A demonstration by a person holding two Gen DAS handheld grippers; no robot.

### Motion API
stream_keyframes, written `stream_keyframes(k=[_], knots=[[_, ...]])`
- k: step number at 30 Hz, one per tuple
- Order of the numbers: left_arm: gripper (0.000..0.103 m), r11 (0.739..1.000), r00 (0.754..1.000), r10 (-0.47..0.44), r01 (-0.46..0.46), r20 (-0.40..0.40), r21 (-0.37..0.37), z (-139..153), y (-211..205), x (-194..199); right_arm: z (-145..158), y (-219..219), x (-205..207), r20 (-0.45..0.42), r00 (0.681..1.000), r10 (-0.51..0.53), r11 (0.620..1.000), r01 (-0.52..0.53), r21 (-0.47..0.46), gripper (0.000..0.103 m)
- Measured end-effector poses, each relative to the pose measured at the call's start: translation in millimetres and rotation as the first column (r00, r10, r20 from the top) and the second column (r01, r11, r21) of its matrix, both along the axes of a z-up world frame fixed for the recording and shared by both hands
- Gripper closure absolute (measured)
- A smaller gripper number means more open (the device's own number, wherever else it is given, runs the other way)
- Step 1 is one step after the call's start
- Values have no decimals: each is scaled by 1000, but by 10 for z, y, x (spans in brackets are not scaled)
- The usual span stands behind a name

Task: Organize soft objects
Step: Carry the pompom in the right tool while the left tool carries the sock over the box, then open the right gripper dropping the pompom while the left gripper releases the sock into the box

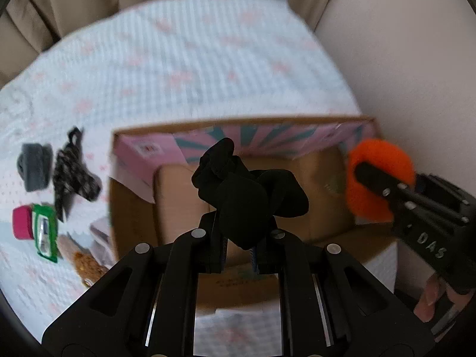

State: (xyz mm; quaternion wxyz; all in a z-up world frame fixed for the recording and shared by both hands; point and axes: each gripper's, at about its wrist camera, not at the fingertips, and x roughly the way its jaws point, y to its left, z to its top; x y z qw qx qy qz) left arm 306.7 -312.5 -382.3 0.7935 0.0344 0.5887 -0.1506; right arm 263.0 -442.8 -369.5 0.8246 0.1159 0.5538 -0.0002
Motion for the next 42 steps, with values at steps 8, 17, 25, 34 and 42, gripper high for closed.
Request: stream_keyframes(k=[8, 17, 25, 34, 42], knots=[[93, 997, 986, 20, -8, -163, 76, -510, -104, 153, -429, -140, 240, -108, 994, 15, 1000, -12, 29, 71], [1, 992, 994, -34, 46, -104, 117, -425, -125, 96, -489, -108, 353, -91, 996, 20, 996, -12, 85, 0], [1, 993, 996, -45, 52, -73, 107, -289, -130, 26, -395, -90, 277, -84, 996, 18, 998, -13, 67, 0], [1, 997, 997, -57, 54, 50, 50, 529, 93, -302, 384, 12, 3, 17, 1000, 20, 999, -20, 34, 0], [1, 999, 972, -35, 32, 230, 20, 1545, 493, -788, 1459, 295, -508, 175, 984, 22, 1000, -25, 13, 0]])
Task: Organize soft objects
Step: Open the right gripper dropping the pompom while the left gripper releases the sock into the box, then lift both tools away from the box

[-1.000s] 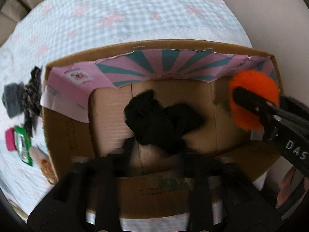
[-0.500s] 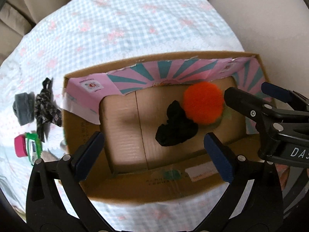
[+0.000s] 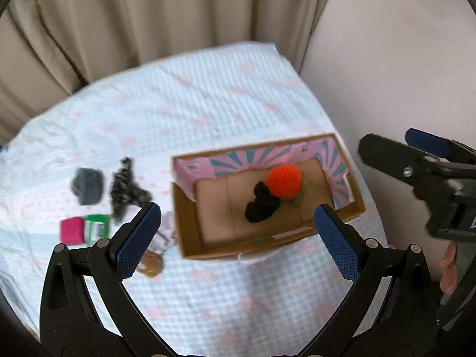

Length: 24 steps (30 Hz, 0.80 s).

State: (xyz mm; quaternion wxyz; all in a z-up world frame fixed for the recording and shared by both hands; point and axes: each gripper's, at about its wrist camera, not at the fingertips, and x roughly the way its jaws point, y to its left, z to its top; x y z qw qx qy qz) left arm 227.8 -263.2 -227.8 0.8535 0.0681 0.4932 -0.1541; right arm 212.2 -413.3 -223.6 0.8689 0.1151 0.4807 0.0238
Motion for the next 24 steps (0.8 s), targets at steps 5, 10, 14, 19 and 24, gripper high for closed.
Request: stream_keyframes(k=[5, 10, 14, 19, 24], knots=[[1, 999, 992, 34, -32, 122, -23, 607, 385, -465, 582, 195, -381, 95, 995, -15, 1000, 16, -15, 0], [1, 995, 973, 77, -61, 218, -78, 1052, 833, -901, 994, 507, -855, 184, 983, -16, 996, 32, -83, 0], [1, 988, 956, 121, -91, 268, -123, 1275, 1224, -1209, 1211, 803, -1229, 247, 969, 1, 990, 34, -138, 0], [1, 984, 938, 145, -104, 314, -142, 1436, 1685, -1563, 1373, 1136, -1610, 312, 950, 4, 984, 52, -171, 0], [1, 983, 931, 147, -99, 335, -156, 1510, 2141, -1783, 1471, 1490, -1842, 360, 933, -6, 982, 73, -174, 0]])
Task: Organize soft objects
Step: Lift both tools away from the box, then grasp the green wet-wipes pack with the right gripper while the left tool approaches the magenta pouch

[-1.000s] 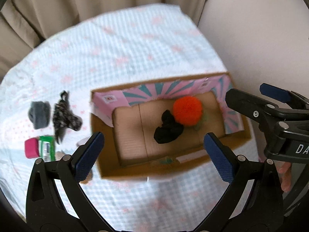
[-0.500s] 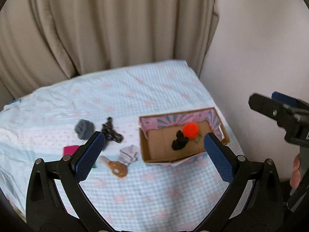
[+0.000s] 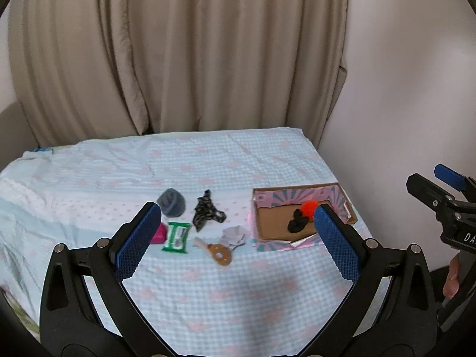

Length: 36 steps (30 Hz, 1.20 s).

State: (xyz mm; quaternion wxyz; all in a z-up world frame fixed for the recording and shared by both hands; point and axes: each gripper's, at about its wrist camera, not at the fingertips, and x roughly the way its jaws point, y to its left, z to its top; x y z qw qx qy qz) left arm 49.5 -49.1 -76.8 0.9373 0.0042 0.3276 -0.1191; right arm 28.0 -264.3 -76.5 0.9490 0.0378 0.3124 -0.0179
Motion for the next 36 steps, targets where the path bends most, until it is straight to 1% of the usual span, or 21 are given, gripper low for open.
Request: stream_keyframes(k=[4, 7, 13, 18, 23, 28, 29, 33, 36], knots=[[1, 1000, 1000, -10, 10, 19, -1, 15, 432, -90, 1, 331, -54, 20, 1000, 19, 1000, -19, 4, 0], [1, 1000, 1000, -17, 17, 17, 9, -15, 757, -77, -41, 625, -31, 19, 999, 30, 999, -30, 15, 0], [1, 1000, 999, -24, 25, -23, 7, -174, 1412, 144, -196, 1202, 101, 13, 1000, 26, 998, -26, 50, 0], [1, 998, 996, -63, 64, -59, 8, -417, 1904, 469, -437, 1631, 343, -27, 1000, 2, 997, 0, 81, 0], [1, 991, 987, -128, 130, -93, 17, -757, 2231, 928, -712, 1980, 616, -83, 996, -19, 994, 28, 103, 0], [1, 977, 974, -196, 204, -117, 59, -1143, 2386, 1375, -1077, 2264, 981, -130, 991, -20, 995, 33, 97, 0], [1, 972, 968, -217, 226, -124, 70, -1256, 2396, 1491, -1135, 2288, 1031, -139, 990, -17, 995, 31, 98, 0], [1, 947, 945, -286, 304, -160, 101, -1663, 2396, 1822, -1533, 2414, 1387, -201, 980, 5, 994, 17, 105, 0], [1, 919, 917, -352, 377, -188, 117, -2022, 2362, 2042, -1853, 2487, 1649, -245, 969, 17, 993, 11, 115, 0]])
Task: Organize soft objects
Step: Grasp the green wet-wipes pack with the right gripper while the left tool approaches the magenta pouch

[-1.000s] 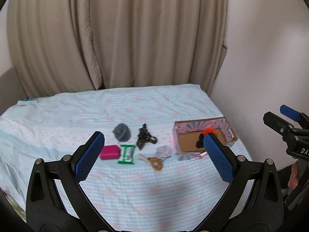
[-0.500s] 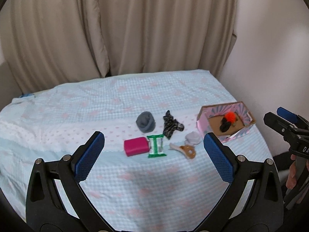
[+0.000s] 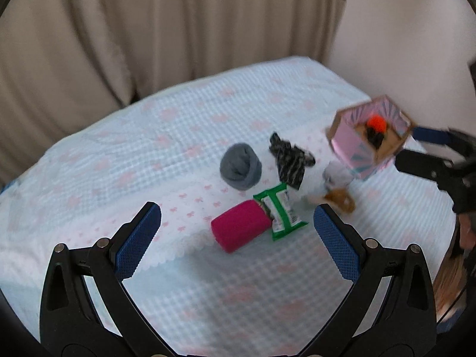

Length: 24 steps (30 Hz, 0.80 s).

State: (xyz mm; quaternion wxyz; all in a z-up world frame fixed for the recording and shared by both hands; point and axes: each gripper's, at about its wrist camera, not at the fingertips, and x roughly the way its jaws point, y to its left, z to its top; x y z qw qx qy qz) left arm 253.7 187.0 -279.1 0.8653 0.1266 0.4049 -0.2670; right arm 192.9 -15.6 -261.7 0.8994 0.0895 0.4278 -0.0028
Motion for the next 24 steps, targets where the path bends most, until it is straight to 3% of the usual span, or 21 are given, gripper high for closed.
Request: stream_keyframes(k=[4, 7, 14, 24], knots=[[1, 994, 993, -108, 110, -39, 27, -510, -118, 233, -470, 39, 326, -59, 998, -1, 1000, 3, 19, 0], [1, 976, 977, -204, 208, -61, 60, -928, -253, 361, -897, 68, 538, -114, 993, -10, 999, 14, 33, 0], [1, 936, 942, -325, 334, -86, 113, -1636, -419, 602, -1629, 182, 829, -202, 979, 11, 999, -4, 38, 8], [2, 884, 896, -432, 443, -100, 152, -2089, -631, 642, -2179, 325, 996, -254, 966, 40, 999, -34, 29, 21]])
